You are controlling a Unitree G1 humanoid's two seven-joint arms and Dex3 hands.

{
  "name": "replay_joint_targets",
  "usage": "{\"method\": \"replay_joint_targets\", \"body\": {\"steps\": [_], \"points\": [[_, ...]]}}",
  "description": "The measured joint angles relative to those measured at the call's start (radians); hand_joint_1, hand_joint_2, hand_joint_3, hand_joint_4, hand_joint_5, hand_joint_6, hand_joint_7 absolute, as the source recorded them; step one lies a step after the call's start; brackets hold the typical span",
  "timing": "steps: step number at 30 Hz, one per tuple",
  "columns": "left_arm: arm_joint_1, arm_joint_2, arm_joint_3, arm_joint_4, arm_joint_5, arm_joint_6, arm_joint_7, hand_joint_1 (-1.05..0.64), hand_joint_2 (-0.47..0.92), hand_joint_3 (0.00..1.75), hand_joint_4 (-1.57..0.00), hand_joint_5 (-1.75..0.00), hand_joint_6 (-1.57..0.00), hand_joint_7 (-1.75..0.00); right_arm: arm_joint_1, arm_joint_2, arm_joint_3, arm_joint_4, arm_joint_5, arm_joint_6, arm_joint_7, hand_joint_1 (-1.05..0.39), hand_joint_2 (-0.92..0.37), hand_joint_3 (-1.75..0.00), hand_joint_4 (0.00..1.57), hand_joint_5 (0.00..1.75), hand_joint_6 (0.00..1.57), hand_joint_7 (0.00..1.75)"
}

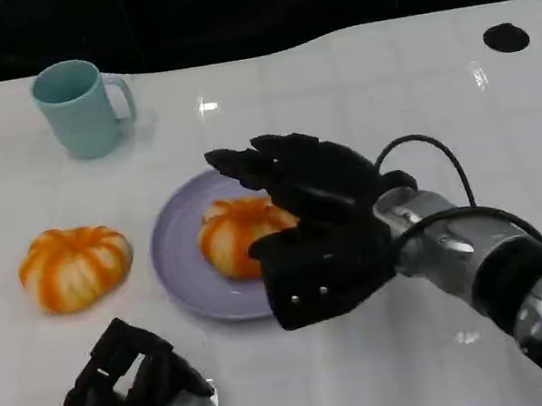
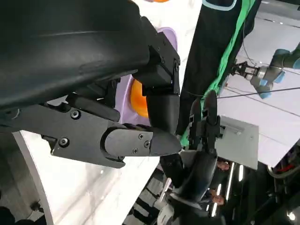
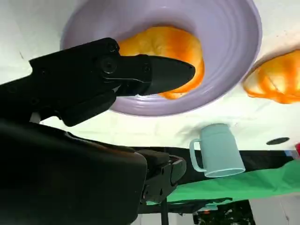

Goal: Grasp the bread from the table and place it into the plate.

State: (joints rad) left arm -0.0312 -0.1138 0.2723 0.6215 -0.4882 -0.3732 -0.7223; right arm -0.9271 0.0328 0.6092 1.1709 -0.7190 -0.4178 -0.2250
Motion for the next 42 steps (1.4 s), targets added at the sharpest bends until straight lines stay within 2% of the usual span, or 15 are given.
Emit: {"method": "replay_joint_targets", "body": {"steps": [4, 5, 10, 15, 19, 20, 21, 22, 23, 25, 27, 30, 33, 37, 42], "points": [[-0.001, -0.004, 0.0, 0.0, 0.0, 0.0, 0.0, -0.52, 0.92, 0.28, -0.62, -1.75, -0.5, -1.5, 0.048, -0.05, -0.023, -0.043, 0.023, -0.058, -0.005, -0.84, -0.92, -0.51, 0.14, 0.08, 0.12, 0.05], [-0.002, -0.006, -0.001, 0.0, 0.0, 0.0, 0.0, -0.52, 0.92, 0.28, -0.62, -1.75, -0.5, -1.5, 0.064, -0.063, -0.033, -0.058, 0.034, -0.081, -0.004, -0.78, -0.92, -0.47, 0.23, 0.12, 0.2, 0.07], [-0.004, -0.012, -0.001, 0.001, 0.002, -0.004, 0.0, -0.52, 0.92, 0.29, -0.62, -1.75, -0.5, -1.51, 0.179, -0.15, -0.098, -0.155, 0.106, -0.268, -0.029, -0.72, -0.92, -0.45, 0.34, 0.17, 0.28, 0.09], [-0.005, -0.014, -0.002, 0.001, 0.004, -0.011, 0.0, -0.53, 0.92, 0.28, -0.62, -1.75, -0.5, -1.51, 0.222, -0.184, -0.137, -0.162, 0.129, -0.32, -0.03, -0.71, -0.92, -0.43, 0.42, 0.17, 0.36, 0.07], [-0.006, -0.014, -0.002, 0.001, 0.005, -0.013, 0.0, -0.53, 0.92, 0.28, -0.62, -1.75, -0.5, -1.52, 0.225, -0.184, -0.145, -0.166, 0.135, -0.334, -0.028, -0.7, -0.92, -0.43, 0.48, 0.19, 0.4, 0.08], [-0.006, -0.014, -0.002, 0.001, 0.005, -0.012, 0.0, -0.53, 0.92, 0.27, -0.62, -1.75, -0.5, -1.52, 0.231, -0.185, -0.154, -0.167, 0.147, -0.346, -0.025, -0.6, -0.92, -0.38, 0.59, 0.57, 0.62, 0.26], [-0.007, -0.015, -0.002, 0.001, 0.005, -0.011, 0.0, -0.53, 0.92, 0.27, -0.62, -1.75, -0.5, -1.52, 0.245, -0.185, -0.171, -0.176, 0.192, -0.363, 0.013, -0.57, -0.92, -0.36, 0.57, 0.8, 0.68, 0.35], [-0.007, -0.015, -0.002, 0.001, 0.005, -0.011, 0.0, -0.52, 0.92, 0.27, -0.62, -1.75, -0.5, -1.52, 0.272, -0.185, -0.195, -0.192, 0.277, -0.387, 0.079, -0.55, -0.92, -0.35, 0.55, 0.95, 0.72, 0.4], [-0.007, -0.015, -0.002, 0.001, 0.005, -0.01, 0.0, -0.53, 0.92, 0.27, -0.62, -1.75, -0.5, -1.52, 0.302, -0.185, -0.217, -0.207, 0.355, -0.411, 0.147, -0.55, -0.92, -0.35, 0.57, 1.02, 0.76, 0.44], [-0.007, -0.015, -0.002, 0.001, 0.005, -0.01, 0.0, -0.53, 0.92, 0.27, -0.63, -1.75, -0.51, -1.52, 0.376, -0.186, -0.266, -0.234, 0.516, -0.443, 0.296, -0.57, -0.92, -0.35, 0.56, 1.25, 0.7, 0.84], [-0.007, -0.015, -0.003, 0.001, 0.009, -0.01, 0.001, -0.54, 0.92, 0.28, -0.63, -1.75, -0.51, -1.52, 0.455, -0.186, -0.315, -0.272, 0.668, -0.443, 0.432, -0.58, -0.92, -0.35, 0.56, 1.32, 0.65, 1.0], [-0.007, -0.014, -0.004, 0.001, 0.012, -0.01, 0.001, -0.54, 0.92, 0.28, -0.63, -1.75, -0.51, -1.52, 0.566, -0.18, -0.406, -0.349, 0.901, -0.383, 0.637, -0.57, -0.92, -0.36, 0.56, 1.65, 0.6, 1.38], [-0.006, -0.01, -0.006, -0.004, 0.013, 0.0, 0.003, -0.53, 0.92, 0.28, -0.62, -1.75, -0.51, -1.52, 0.665, -0.152, -0.504, -0.451, 1.11, -0.22, 0.782, -0.6, -0.92, -0.38, 0.58, 1.73, 0.57, 1.52], [-0.006, 0.001, -0.004, -0.009, 0.01, 0.012, 0.007, -0.52, 0.92, 0.29, -0.62, -1.75, -0.51, -1.51, 0.757, -0.135, -0.554, -0.554, 1.191, -0.025, 0.863, -0.58, -0.92, -0.37, 0.66, 1.75, 0.56, 1.65], [-0.005, 0.009, -0.004, -0.009, 0.01, 0.017, 0.007, -0.53, 0.92, 0.28, -0.62, -1.75, -0.51, -1.5, 0.791, -0.111, -0.606, -0.628, 1.223, 0.083, 0.923, -0.55, -0.92, -0.43, 0.77, 1.75, 0.56, 1.74]]}}
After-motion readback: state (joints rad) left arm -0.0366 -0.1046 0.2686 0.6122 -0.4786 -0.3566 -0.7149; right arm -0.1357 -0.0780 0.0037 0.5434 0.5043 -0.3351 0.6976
